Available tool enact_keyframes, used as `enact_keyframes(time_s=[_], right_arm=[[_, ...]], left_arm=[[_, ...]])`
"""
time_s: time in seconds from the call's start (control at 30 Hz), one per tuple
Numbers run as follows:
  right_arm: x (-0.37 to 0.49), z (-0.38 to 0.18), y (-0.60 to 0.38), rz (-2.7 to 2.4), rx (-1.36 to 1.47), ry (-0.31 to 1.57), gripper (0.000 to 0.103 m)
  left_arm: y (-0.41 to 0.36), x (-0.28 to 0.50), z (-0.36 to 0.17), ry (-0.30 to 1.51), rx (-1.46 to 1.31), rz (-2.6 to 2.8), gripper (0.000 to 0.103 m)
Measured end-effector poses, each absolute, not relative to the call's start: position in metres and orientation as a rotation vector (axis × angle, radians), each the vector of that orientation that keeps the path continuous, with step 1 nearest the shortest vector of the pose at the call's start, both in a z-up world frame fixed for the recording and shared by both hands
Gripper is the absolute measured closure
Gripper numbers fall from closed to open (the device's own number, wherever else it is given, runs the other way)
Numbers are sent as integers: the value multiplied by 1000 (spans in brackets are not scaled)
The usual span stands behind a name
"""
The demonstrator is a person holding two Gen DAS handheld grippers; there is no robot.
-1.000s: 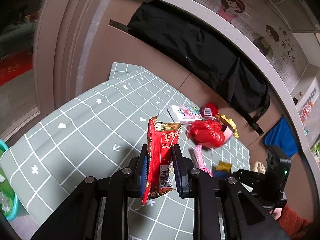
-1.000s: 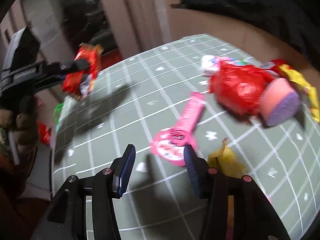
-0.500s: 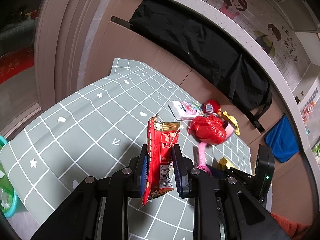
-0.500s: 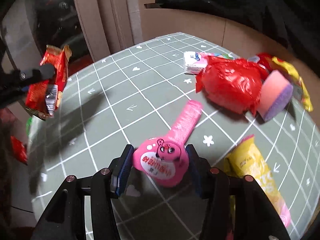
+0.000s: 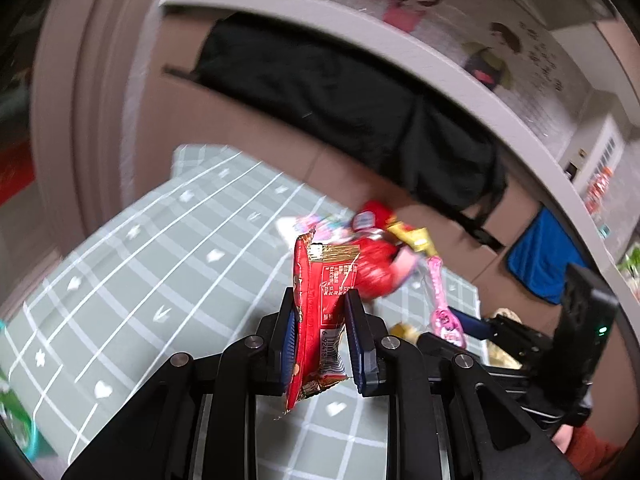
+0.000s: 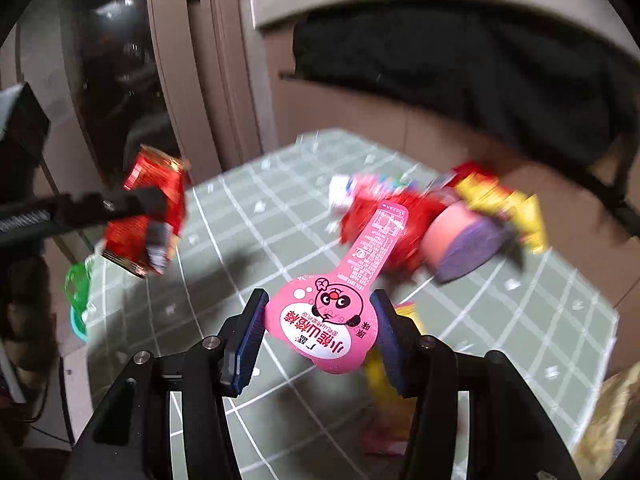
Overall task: Collect trash
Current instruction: 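Grasp the pink lollipop candy card with the right tool, then lift the pink candy card with the right tool while the left tool lifts the packet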
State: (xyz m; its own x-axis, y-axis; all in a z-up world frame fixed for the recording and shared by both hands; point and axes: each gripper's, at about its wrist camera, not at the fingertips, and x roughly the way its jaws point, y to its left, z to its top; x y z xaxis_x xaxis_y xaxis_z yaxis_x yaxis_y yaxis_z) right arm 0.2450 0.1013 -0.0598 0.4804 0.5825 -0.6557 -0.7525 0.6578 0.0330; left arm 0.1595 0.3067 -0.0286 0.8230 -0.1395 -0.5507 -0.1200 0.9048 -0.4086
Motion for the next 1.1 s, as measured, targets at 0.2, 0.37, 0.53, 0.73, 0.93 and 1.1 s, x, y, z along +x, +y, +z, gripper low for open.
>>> enact_keyframes(time_s=[0.2, 0.37, 0.53, 0.73, 0.93, 1.1], right_arm=[[246, -3, 46, 761, -233, 558, 54], [247, 33, -9, 676, -216, 456, 54], [246, 52, -57, 603, -200, 406, 54], [253, 35, -85, 588, -144, 459, 54], [256, 7, -78, 625, -107, 519, 54], [263, -10, -70, 650, -72, 576, 54]], left_arm=[[248, 181, 16, 524, -334, -73, 80], [188, 201, 47, 455, -257, -137, 80], [141, 220, 64, 417, -195, -176, 83], [147, 222, 53, 473, -207, -202, 83], [193, 198, 8, 593, -211, -226, 75], [219, 171, -50, 744, -326, -145, 42]])
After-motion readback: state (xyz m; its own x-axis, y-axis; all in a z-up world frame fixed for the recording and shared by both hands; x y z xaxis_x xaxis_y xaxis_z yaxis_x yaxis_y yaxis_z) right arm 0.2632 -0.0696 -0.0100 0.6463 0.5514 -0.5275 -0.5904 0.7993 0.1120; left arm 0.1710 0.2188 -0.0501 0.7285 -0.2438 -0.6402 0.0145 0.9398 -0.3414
